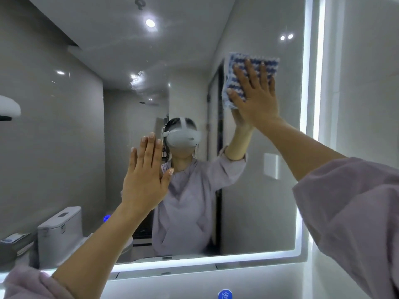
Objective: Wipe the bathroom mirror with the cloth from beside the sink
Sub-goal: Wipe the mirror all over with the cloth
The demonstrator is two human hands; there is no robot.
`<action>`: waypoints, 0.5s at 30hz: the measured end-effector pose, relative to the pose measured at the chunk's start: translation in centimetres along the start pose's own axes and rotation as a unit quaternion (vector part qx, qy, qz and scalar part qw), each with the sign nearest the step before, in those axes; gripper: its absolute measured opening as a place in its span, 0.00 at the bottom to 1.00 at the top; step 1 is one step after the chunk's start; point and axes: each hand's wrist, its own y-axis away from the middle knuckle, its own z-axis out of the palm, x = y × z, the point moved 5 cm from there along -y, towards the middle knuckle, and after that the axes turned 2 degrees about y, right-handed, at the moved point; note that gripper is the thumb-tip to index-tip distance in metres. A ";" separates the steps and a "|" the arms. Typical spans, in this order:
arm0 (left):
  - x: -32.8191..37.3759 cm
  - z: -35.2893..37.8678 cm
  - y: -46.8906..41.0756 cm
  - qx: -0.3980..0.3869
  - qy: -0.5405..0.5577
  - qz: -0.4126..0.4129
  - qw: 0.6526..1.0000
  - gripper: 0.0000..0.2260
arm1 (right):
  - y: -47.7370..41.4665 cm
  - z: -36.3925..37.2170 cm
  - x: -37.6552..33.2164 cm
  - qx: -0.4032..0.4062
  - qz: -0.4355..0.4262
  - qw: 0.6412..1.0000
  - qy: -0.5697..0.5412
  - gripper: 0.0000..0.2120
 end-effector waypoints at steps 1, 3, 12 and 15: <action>0.0 0.0 0.0 0.000 -0.001 0.001 1.000 0.33 | 0.3 0.1 0.6 0.000 0.014 1.000 0.000 0.31; 0.0 0.0 0.0 -0.002 -0.005 0.001 1.000 0.32 | 0.6 0.3 0.7 0.002 0.034 0.999 -0.001 0.31; 0.1 0.3 -0.1 0.002 -0.003 0.000 1.000 0.33 | 6.3 1.3 -5.2 0.009 0.006 0.999 -0.030 0.32; 0.1 0.2 -0.1 0.000 0.001 0.001 1.000 0.33 | 10.5 2.7 -7.5 0.004 -0.034 0.999 -0.021 0.32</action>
